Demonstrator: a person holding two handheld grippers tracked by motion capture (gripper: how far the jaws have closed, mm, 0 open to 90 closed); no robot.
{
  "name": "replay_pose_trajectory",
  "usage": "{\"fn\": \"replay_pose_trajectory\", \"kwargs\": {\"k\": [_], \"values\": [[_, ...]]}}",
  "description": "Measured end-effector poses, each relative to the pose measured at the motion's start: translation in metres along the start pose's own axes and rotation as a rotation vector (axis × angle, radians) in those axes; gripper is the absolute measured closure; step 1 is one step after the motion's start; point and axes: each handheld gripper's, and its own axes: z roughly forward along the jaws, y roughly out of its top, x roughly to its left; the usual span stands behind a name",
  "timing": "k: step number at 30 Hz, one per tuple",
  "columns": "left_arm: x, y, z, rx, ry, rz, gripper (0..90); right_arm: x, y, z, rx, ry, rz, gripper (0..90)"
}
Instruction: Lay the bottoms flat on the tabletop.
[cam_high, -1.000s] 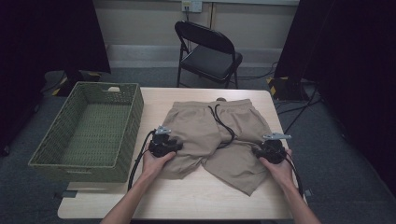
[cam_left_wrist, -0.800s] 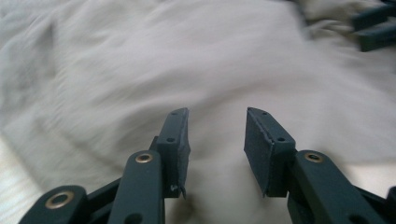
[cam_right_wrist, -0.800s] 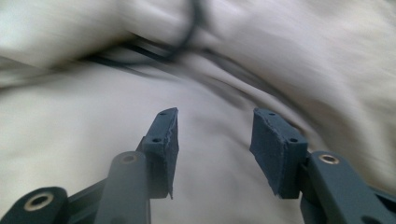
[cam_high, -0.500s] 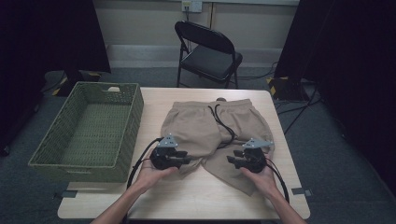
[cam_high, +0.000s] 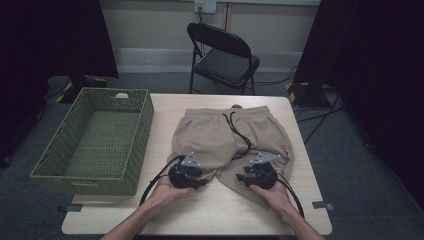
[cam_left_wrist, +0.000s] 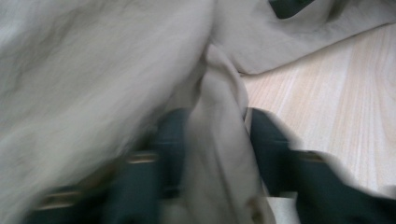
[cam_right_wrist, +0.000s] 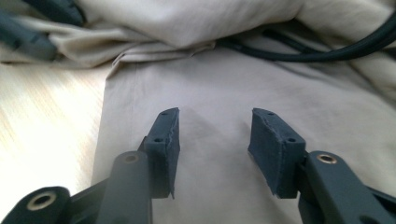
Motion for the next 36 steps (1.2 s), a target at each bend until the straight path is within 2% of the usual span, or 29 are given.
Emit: {"fn": "replay_pose_trajectory", "kwargs": {"k": [1, 2, 3, 6, 7, 8, 9, 11, 13, 16, 18, 20, 24, 27, 28, 30, 32, 36], "values": [[-0.001, 0.001, 0.002, 0.018, 0.011, 0.011, 78.6, 0.001, -0.001, 0.001, 0.005, 0.003, -0.005, 52.4], [0.000, 0.001, 0.001, 0.007, -0.003, 0.000, 85.8, 0.003, -0.001, 0.002, 0.002, -0.004, -0.024, 52.4], [0.001, 0.002, 0.000, -0.001, -0.023, -0.015, 89.0, 0.004, -0.002, 0.002, 0.001, -0.012, -0.033, 52.5], [0.005, 0.013, -0.017, -0.103, -0.054, -0.055, 89.7, 0.003, -0.002, 0.002, -0.004, -0.006, -0.028, 53.4], [0.006, 0.016, -0.023, -0.125, -0.053, -0.053, 89.7, 0.002, -0.003, 0.001, -0.005, -0.006, -0.025, 53.5], [0.009, 0.019, -0.032, -0.176, -0.058, -0.071, 89.8, 0.002, -0.003, 0.001, -0.006, -0.005, -0.024, 53.6], [0.012, 0.022, -0.040, -0.230, -0.085, -0.101, 89.8, 0.001, -0.004, 0.001, -0.007, -0.003, -0.026, 53.6], [0.017, 0.026, -0.054, -0.285, -0.094, -0.117, 89.8, 0.001, -0.005, -0.002, -0.001, -0.009, -0.028, 54.2], [0.023, 0.024, -0.063, -0.346, -0.117, -0.169, 89.8, -0.001, -0.008, -0.006, 0.010, -0.014, -0.035, 55.0], [0.031, 0.023, -0.069, -0.359, -0.093, -0.189, 89.8, -0.005, -0.013, -0.015, 0.026, -0.020, -0.027, 55.9], [0.034, 0.024, -0.074, -0.392, -0.104, -0.209, 89.8, -0.005, -0.018, -0.022, 0.039, -0.027, -0.034, 55.9], [0.032, 0.028, -0.080, -0.398, -0.071, -0.189, 89.8, -0.005, -0.024, -0.030, 0.058, -0.039, -0.040, 55.8], [0.035, 0.027, -0.081, -0.395, -0.066, -0.202, 89.8, -0.003, -0.032, -0.045, 0.090, -0.045, -0.018, 57.6], [0.040, 0.026, -0.080, -0.398, -0.056, -0.211, 89.8, 0.002, -0.018, -0.050, -0.031, -0.018, -0.002, 57.3], [0.041, 0.027, -0.080, -0.405, -0.054, -0.217, 89.8, 0.006, -0.010, -0.049, -0.074, 0.009, 0.003, 57.7], [0.043, 0.029, -0.080, -0.408, -0.046, -0.223, 89.8, 0.017, 0.006, -0.040, -0.123, 0.062, -0.004, 58.0], [0.043, 0.033, -0.078, -0.393, -0.037, -0.210, 89.8, 0.030, 0.020, -0.024, -0.127, 0.104, -0.029, 56.7], [0.045, 0.043, -0.078, -0.412, -0.044, -0.208, 89.9, 0.056, 0.040, 0.005, -0.133, 0.173, -0.073, 51.6]]}}
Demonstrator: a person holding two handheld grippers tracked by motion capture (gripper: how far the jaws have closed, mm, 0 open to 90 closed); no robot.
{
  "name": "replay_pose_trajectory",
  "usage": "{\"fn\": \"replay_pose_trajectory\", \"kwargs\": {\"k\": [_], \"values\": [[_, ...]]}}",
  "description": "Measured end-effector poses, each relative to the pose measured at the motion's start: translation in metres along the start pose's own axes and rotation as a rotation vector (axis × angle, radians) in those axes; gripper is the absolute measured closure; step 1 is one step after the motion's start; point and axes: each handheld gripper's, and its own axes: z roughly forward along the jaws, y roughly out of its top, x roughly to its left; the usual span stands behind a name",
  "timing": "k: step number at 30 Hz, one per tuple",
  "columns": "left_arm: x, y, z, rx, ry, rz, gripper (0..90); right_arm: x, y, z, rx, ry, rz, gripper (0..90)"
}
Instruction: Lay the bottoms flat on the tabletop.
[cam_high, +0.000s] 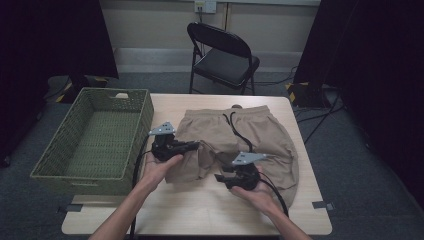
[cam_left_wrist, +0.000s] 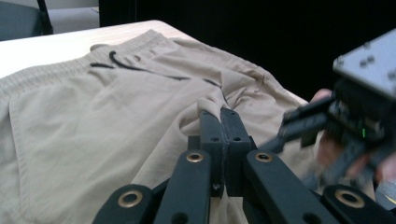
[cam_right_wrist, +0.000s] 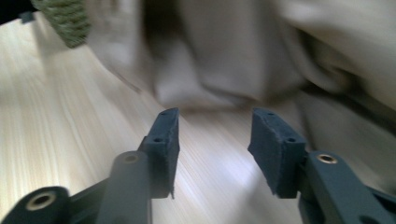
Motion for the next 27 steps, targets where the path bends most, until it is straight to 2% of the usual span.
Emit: {"fn": "replay_pose_trajectory", "kwargs": {"k": [3, 5, 8, 9, 10, 11, 12, 13, 15, 17, 22, 24, 26, 27], "values": [[-0.001, 0.007, 0.001, -0.009, 0.004, 0.003, 89.9, 0.011, 0.010, 0.018, -0.016, 0.021, -0.026, 46.3], [-0.002, 0.011, 0.001, -0.003, 0.004, 0.014, 89.9, 0.014, 0.014, 0.032, -0.030, 0.032, -0.021, 44.5], [-0.003, 0.014, -0.001, 0.008, 0.012, 0.023, 89.9, 0.016, 0.015, 0.047, -0.020, 0.016, -0.014, 44.9], [-0.003, 0.015, -0.002, 0.009, 0.018, 0.027, 89.9, 0.017, 0.014, 0.051, -0.015, 0.007, -0.006, 52.2], [-0.002, 0.015, -0.004, 0.011, 0.024, 0.031, 89.9, 0.017, 0.013, 0.053, 0.001, -0.021, -0.011, 65.7], [0.000, 0.015, -0.006, 0.012, 0.032, 0.032, 89.9, 0.018, 0.013, 0.053, 0.005, -0.048, -0.029, 74.0], [0.002, 0.014, -0.008, 0.012, 0.046, 0.034, 89.9, 0.017, 0.013, 0.051, -0.003, -0.051, -0.031, 84.7], [0.004, 0.013, -0.010, 0.007, 0.057, 0.029, 89.9, 0.016, 0.014, 0.046, -0.023, -0.057, -0.018, 90.0], [0.010, 0.009, -0.013, 0.004, 0.087, 0.018, 89.9, 0.010, 0.017, 0.031, -0.059, -0.079, -0.003, 90.0], [0.013, 0.005, -0.013, 0.030, 0.125, 0.032, 89.9, 0.005, 0.019, 0.017, -0.081, -0.058, 0.019, 90.0], [0.021, -0.009, -0.011, 0.066, 0.171, 0.027, 89.9, 0.002, 0.022, -0.028, -0.114, -0.055, -0.011, 90.0], [0.024, -0.014, -0.008, 0.084, 0.177, 0.019, 89.9, 0.000, 0.021, -0.047, -0.144, -0.059, -0.008, 90.0], [0.026, -0.019, -0.005, 0.092, 0.144, -0.002, 89.8, -0.005, 0.016, -0.063, -0.158, -0.073, -0.005, 90.0], [0.023, -0.020, -0.001, 0.107, 0.144, 0.007, 89.8, -0.009, 0.012, -0.067, -0.155, -0.069, 0.005, 90.0]]}}
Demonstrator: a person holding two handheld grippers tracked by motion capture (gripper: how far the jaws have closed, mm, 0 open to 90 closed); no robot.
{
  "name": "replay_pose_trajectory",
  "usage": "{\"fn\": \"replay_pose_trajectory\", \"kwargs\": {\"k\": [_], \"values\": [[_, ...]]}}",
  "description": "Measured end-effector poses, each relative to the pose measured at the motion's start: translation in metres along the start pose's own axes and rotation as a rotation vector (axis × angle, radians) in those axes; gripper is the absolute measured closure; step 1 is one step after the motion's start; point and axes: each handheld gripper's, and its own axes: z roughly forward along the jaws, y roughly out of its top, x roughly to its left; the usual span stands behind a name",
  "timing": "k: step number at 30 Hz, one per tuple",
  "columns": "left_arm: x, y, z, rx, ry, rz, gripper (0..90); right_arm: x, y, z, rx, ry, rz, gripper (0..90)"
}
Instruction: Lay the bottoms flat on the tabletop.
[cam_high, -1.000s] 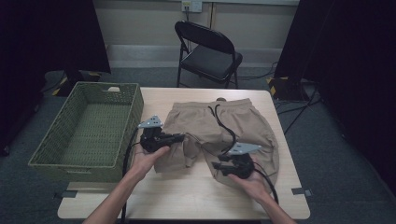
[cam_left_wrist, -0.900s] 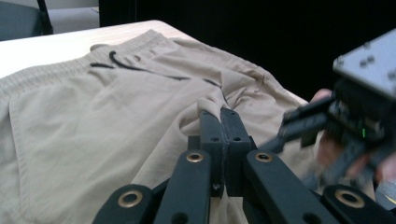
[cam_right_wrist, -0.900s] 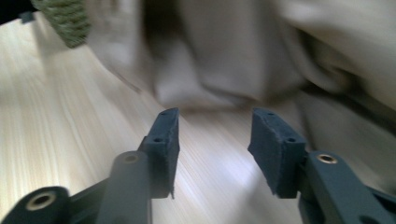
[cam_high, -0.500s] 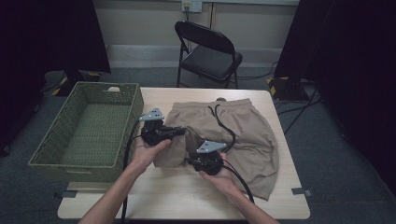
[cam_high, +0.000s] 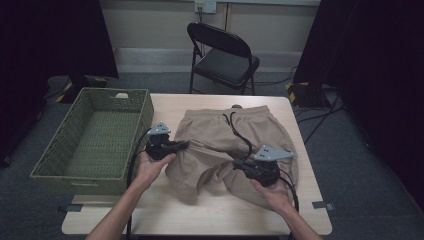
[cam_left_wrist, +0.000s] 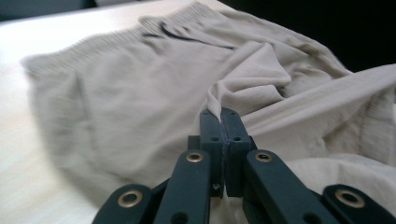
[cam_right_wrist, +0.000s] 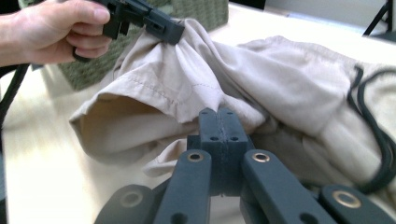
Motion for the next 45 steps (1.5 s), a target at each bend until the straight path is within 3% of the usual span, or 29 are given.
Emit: {"fn": "replay_pose_trajectory", "kwargs": {"k": [3, 5, 8, 10, 13, 17, 21, 23, 24, 25, 26, 28, 31, 33, 35, 37, 38, 42, 44, 45], "values": [[-0.011, 0.000, 0.008, 0.033, 0.022, 0.050, 88.0, -0.001, -0.018, 0.000, 0.070, 0.022, 0.002, 90.0], [-0.014, 0.001, 0.007, 0.030, 0.014, 0.033, 73.8, 0.003, -0.032, 0.004, 0.110, 0.033, 0.001, 86.6], [-0.025, 0.007, -0.005, -0.001, 0.023, 0.060, 60.7, 0.004, -0.037, 0.008, 0.143, 0.003, -0.023, 78.2], [-0.032, 0.008, -0.015, -0.025, 0.004, 0.072, 54.0, 0.002, -0.036, 0.009, 0.137, -0.011, -0.013, 69.0], [-0.038, 0.003, -0.026, -0.021, 0.006, 0.089, 50.1, 0.000, -0.032, 0.006, 0.110, -0.004, 0.008, 59.6], [-0.038, -0.010, -0.023, 0.009, -0.019, 0.071, 47.6, 0.000, -0.027, 0.004, 0.072, 0.023, 0.027, 56.0], [-0.040, -0.028, -0.002, 0.115, -0.038, 0.069, 45.9, 0.002, -0.028, 0.022, 0.111, 0.023, 0.017, 57.6], [-0.040, -0.032, 0.005, 0.148, -0.013, 0.082, 46.9, 0.003, -0.031, 0.034, 0.154, 0.024, 0.009, 58.9], [-0.039, -0.032, 0.005, 0.148, -0.017, 0.073, 46.3, 0.004, -0.035, 0.042, 0.185, 0.016, 0.003, 63.0], [-0.037, -0.032, 0.005, 0.146, 0.005, 0.080, 46.5, 0.004, -0.037, 0.045, 0.200, 0.019, 0.002, 67.7], [-0.035, -0.032, 0.004, 0.144, 0.018, 0.083, 52.0, 0.004, -0.041, 0.050, 0.223, 0.036, 0.001, 78.2], [-0.028, -0.033, 0.000, 0.142, 0.042, 0.066, 54.4, 0.008, -0.043, 0.051, 0.238, 0.061, -0.010, 88.9], [-0.022, -0.033, -0.009, 0.117, 0.093, 0.056, 65.4, 0.020, -0.038, 0.041, 0.196, 0.169, -0.003, 90.0], [-0.018, -0.031, -0.013, 0.088, 0.105, 0.033, 71.3, 0.029, -0.032, 0.035, 0.154, 0.227, 0.013, 90.0], [-0.016, -0.029, -0.015, 0.066, 0.111, 0.014, 69.5, 0.039, -0.024, 0.031, 0.112, 0.289, 0.028, 90.0], [-0.017, -0.027, -0.017, 0.026, 0.105, -0.013, 60.2, 0.049, -0.018, 0.032, 0.090, 0.314, 0.016, 88.9], [-0.019, -0.025, -0.018, 0.007, 0.086, -0.015, 58.3, 0.051, -0.017, 0.034, 0.088, 0.325, 0.012, 84.0], [-0.030, -0.022, -0.024, -0.042, 0.045, 0.016, 55.0, 0.043, -0.015, 0.031, 0.066, 0.285, 0.032, 64.8], [-0.034, -0.022, -0.023, -0.027, 0.020, 0.049, 57.5, 0.030, -0.016, 0.024, 0.049, 0.244, 0.063, 65.9], [-0.036, -0.023, -0.020, -0.005, 0.019, 0.070, 60.7, 0.022, -0.018, 0.020, 0.043, 0.200, 0.081, 67.1]]}}
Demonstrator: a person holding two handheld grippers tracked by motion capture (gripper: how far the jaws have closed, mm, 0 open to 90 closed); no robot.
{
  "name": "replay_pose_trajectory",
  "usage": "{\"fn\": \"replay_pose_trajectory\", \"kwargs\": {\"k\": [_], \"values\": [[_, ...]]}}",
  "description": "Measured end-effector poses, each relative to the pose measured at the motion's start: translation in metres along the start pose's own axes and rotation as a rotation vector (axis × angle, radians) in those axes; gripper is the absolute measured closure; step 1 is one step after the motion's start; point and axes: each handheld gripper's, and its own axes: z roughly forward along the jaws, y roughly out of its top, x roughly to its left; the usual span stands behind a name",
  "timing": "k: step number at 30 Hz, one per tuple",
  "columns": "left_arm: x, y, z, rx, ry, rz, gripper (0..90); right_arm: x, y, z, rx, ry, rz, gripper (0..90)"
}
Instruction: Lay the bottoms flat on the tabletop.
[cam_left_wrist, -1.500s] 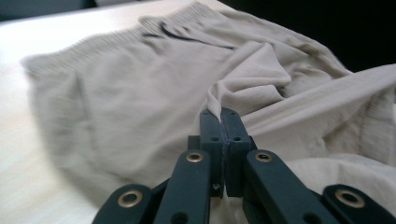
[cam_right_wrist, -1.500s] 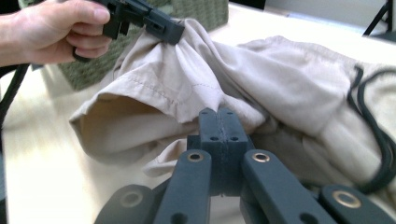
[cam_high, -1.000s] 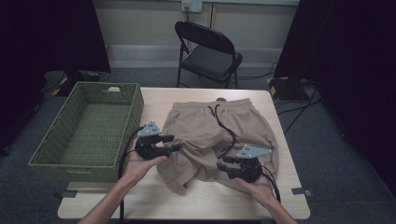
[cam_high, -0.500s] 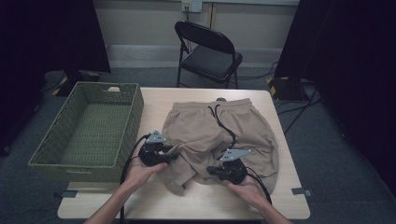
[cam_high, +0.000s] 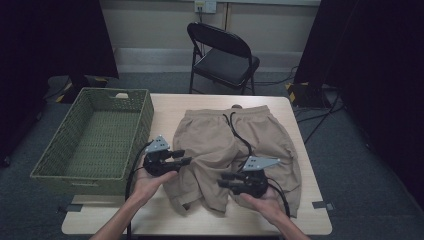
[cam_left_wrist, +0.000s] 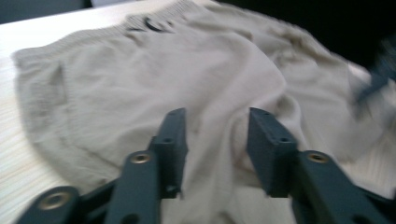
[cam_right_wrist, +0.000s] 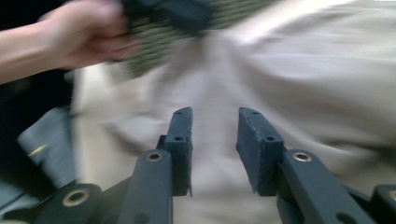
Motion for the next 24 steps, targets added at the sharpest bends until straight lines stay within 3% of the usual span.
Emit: {"fn": "replay_pose_trajectory", "kwargs": {"k": [1, 3, 6, 8, 12, 14, 19, 24], "values": [[-0.001, -0.002, 0.005, 0.035, -0.009, 0.015, 64.3, -0.009, -0.002, -0.004, -0.003, -0.037, 0.021, 70.2], [-0.001, -0.007, 0.014, 0.088, -0.020, 0.014, 68.8, -0.030, -0.009, -0.010, 0.030, -0.163, 0.039, 73.0], [0.002, -0.018, 0.028, 0.195, -0.014, 0.009, 69.8, -0.052, -0.022, -0.013, 0.108, -0.249, 0.070, 70.6], [0.006, -0.025, 0.035, 0.266, -0.011, -0.004, 67.7, -0.058, -0.028, -0.013, 0.153, -0.278, 0.057, 68.5], [0.016, -0.035, 0.041, 0.342, 0.015, -0.031, 63.8, -0.064, -0.038, -0.009, 0.236, -0.321, 0.029, 65.9], [0.019, -0.036, 0.040, 0.330, 0.031, -0.040, 61.8, -0.064, -0.043, -0.006, 0.282, -0.323, 0.015, 63.5], [0.022, -0.038, 0.036, 0.326, 0.057, -0.060, 52.2, -0.057, -0.051, -0.016, 0.301, -0.332, -0.049, 62.6], [0.023, -0.038, 0.035, 0.331, 0.080, -0.065, 44.6, -0.058, -0.062, -0.044, 0.320, -0.364, -0.026, 62.8]]}}
